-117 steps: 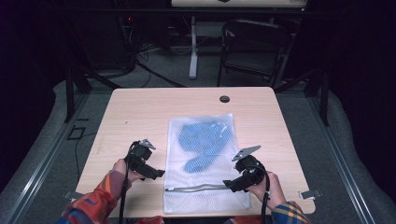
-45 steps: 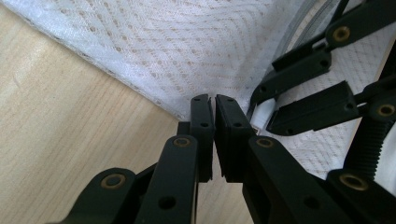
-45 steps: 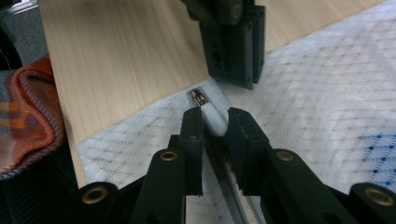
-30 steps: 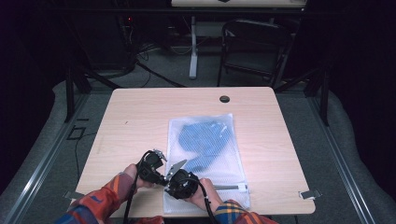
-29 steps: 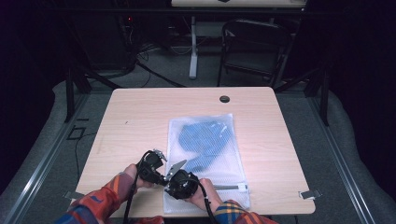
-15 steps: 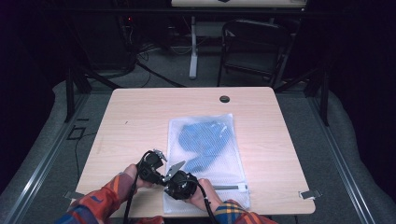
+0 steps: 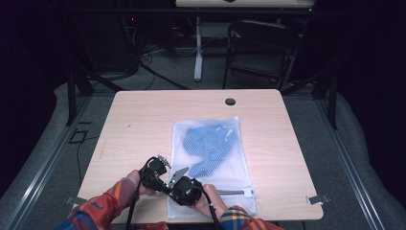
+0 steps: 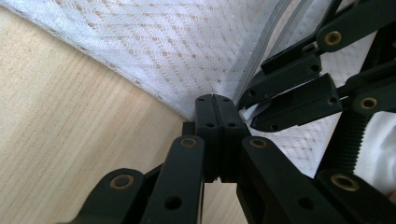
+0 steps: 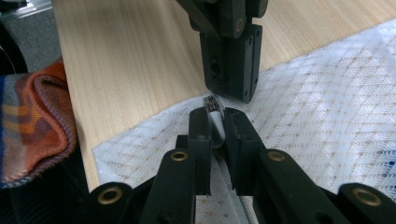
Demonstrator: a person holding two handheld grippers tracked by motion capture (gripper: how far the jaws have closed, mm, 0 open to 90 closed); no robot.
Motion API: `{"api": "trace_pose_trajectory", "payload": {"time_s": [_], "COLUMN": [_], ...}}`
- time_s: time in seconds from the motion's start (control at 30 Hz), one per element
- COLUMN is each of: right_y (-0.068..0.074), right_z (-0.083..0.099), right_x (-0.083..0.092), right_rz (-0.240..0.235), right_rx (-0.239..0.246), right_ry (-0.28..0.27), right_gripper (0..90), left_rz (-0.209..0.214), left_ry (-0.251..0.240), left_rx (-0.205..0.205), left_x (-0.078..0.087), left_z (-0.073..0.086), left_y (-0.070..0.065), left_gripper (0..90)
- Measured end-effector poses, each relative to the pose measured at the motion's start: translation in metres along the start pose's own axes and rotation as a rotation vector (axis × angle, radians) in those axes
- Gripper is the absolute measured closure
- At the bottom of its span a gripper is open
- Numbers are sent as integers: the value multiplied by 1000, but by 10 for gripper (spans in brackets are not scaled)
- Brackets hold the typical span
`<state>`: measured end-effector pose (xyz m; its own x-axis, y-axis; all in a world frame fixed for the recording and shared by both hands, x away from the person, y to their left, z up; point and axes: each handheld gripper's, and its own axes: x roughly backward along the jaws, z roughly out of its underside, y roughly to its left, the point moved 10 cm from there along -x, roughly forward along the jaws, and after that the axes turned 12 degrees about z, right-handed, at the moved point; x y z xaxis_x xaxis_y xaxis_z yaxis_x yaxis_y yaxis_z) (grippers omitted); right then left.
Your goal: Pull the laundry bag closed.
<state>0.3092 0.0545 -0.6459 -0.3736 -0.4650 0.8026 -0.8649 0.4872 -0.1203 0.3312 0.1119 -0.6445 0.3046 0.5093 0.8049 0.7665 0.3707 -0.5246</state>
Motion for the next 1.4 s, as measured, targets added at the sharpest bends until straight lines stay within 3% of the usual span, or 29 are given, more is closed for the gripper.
{"api": "trace_pose_trajectory", "payload": {"time_s": [0.57, 0.63, 0.8, 0.83, 0.87, 1.07, 1.2, 1.27, 1.4], "right_y": [-1, -4, -5, -3, -3, -3, -2, -2, -2], "right_z": [3, 5, 5, 6, 5, 5, 5, 5, 6], "right_x": [2, 4, 3, 3, 3, 3, 3, 2, 3], "right_rz": [20, 30, 20, 18, 18, 16, 25, 24, 29], "right_rx": [18, 17, 10, 13, 16, 21, 24, 30, 23], "right_ry": [22, 29, 23, 21, 23, 14, 11, 11, 17], "right_gripper": [824, 824, 824, 824, 824, 825, 825, 826, 827], "left_rz": [-24, -57, -52, -37, -1, 9, -2, -39, -63], "left_ry": [4, -6, -8, -29, -83, -70, -54, -47, -30], "left_rx": [-11, -14, 2, 9, 5, -11, -27, -58, -75], "left_x": [-1, 1, 2, 5, 8, 2, -2, -3, -4], "left_z": [1, 0, -1, -3, -8, -9, -9, -9, -9], "left_y": [0, 4, 6, 4, 0, 0, 2, 1, 0], "left_gripper": [900, 900, 900, 900, 900, 900, 900, 900, 900]}}
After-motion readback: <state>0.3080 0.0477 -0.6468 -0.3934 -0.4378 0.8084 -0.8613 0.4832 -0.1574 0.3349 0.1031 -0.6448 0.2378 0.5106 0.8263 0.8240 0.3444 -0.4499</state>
